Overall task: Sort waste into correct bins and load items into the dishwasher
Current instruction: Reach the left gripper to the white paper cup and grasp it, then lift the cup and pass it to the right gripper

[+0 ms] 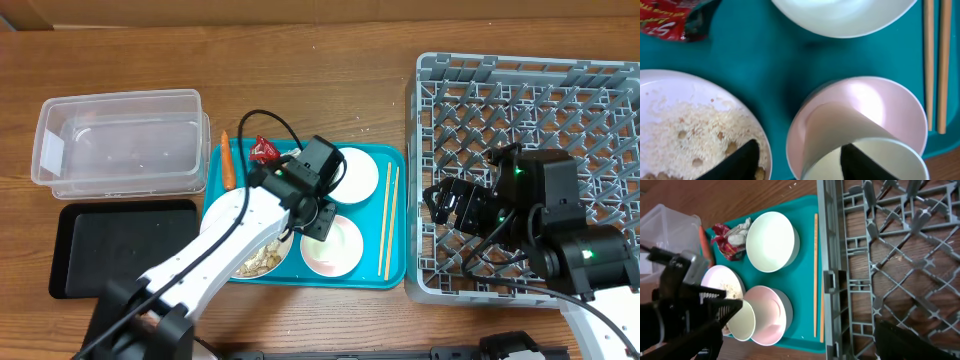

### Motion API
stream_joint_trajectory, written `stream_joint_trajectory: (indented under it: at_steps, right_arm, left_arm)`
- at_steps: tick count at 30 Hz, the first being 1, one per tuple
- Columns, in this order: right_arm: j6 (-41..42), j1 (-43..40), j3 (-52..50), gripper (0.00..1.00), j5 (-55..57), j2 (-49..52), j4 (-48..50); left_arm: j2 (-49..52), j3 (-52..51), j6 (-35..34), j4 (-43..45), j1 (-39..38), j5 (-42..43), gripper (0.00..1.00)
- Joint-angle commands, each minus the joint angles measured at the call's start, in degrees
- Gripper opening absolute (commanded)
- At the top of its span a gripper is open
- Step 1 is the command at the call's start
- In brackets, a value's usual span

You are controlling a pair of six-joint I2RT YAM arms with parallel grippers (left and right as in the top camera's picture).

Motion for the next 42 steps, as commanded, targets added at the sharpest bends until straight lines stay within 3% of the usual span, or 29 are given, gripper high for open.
stream_joint_trajectory:
  at_steps: [1, 2, 4, 5, 11, 18, 22, 26, 28, 36, 42]
  right_arm:
    - [0.3, -0.2, 1.5, 1.00, 0.6, -0.2, 0.2]
    - [0.3, -0.2, 1.5, 1.00, 0.6, -0.2, 0.2]
    - [0.2, -0.2, 1.5, 1.00, 0.6, -0.2, -0.1]
    - [0.2, -0.2, 1.5, 1.00, 0.6, -0.2, -0.1]
    - [0.3, -0.2, 1.5, 1.00, 0.6, -0.2, 0.1]
    - [0.3, -0.2, 1.5, 1.00, 0.5, -0.2, -0.1]
    - [-0.6, -0.2, 1.5, 0.99, -3.7, -0.2, 1.2]
    - [-5.9, -0.2, 1.5, 0.89, -19.3, -0.5, 7.1]
    - [-6.7, -0.2, 1.5, 0.88, -27.5, -0.9, 10.7]
    - [-6.2, -0.2, 1.5, 0.85, -43.7, -1.0, 26.0]
    - [-6.1, -0.2, 1.5, 0.85, -47.1, -1.0, 32.5]
  left_arm:
    - [1.9, 1.0, 0.7, 0.7, -0.1, 2.3, 0.43]
    - [2.2, 1.0, 1.2, 0.7, -0.1, 3.4, 0.35]
    - [2.4, 1.0, 1.8, 0.6, -0.1, 4.7, 0.08]
    - [2.4, 1.0, 1.7, 0.6, -0.1, 4.8, 0.04]
    - [2.3, 7.5, 1.8, -5.1, 0.3, 5.1, 0.04]
    - [2.3, 24.6, 2.6, -16.9, 2.3, 6.4, 0.04]
    - [2.3, 31.8, 11.5, -17.9, 7.5, 23.5, 0.04]
    - [2.3, 33.2, 16.2, -17.4, 14.6, 46.5, 0.04]
    - [2.5, 33.2, 17.9, -18.2, 17.4, 53.5, 0.04]
    - [2.5, 33.2, 23.5, -19.4, 20.9, 71.1, 0.04]
    - [2.5, 33.2, 23.8, -18.9, 20.2, 77.1, 0.04]
